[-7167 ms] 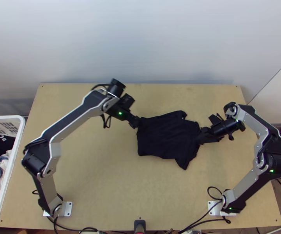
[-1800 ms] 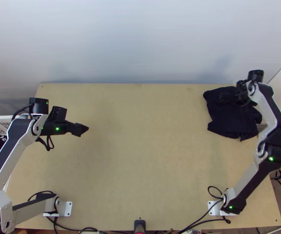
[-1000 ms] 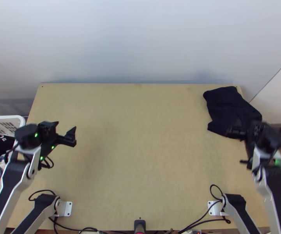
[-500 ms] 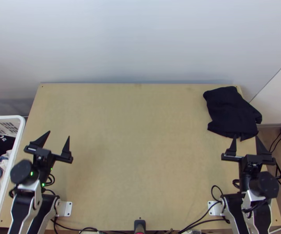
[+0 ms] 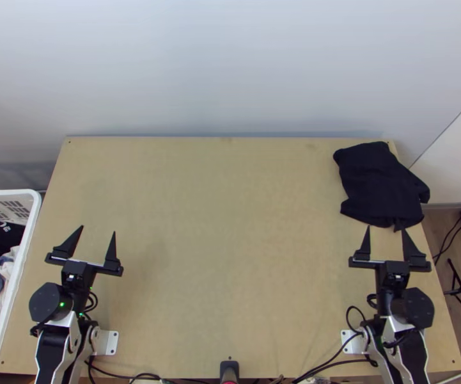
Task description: Fold the t-shirt
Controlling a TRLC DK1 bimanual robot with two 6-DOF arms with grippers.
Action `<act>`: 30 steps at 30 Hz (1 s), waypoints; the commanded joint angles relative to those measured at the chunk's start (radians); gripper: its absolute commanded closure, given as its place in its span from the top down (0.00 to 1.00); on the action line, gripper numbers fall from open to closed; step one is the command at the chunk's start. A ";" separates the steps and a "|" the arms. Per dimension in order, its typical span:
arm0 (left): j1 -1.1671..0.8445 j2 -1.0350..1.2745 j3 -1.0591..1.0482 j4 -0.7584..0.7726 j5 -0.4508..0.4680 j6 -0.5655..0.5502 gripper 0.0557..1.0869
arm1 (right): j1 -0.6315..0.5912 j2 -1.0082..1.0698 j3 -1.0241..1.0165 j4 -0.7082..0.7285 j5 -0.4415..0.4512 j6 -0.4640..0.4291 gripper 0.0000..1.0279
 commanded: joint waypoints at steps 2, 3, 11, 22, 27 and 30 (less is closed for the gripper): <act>0.001 -0.024 -0.069 0.012 0.002 0.005 0.96 | 0.028 -0.001 -0.084 0.025 0.041 0.011 0.93; -0.003 -0.024 -0.078 0.018 0.004 0.008 0.96 | 0.048 -0.002 -0.084 0.028 0.043 0.008 0.93; -0.014 -0.023 -0.084 0.006 0.007 0.038 0.96 | 0.067 0.001 -0.087 0.031 0.039 0.024 0.96; -0.010 -0.023 -0.084 0.003 0.007 0.029 0.96 | 0.090 -0.002 -0.087 0.033 0.033 0.070 0.96; -0.011 -0.023 -0.084 0.003 0.007 0.029 0.96 | 0.087 -0.002 -0.087 0.033 0.033 0.070 0.96; -0.011 -0.023 -0.084 0.003 0.007 0.029 0.96 | 0.087 -0.002 -0.087 0.033 0.033 0.070 0.96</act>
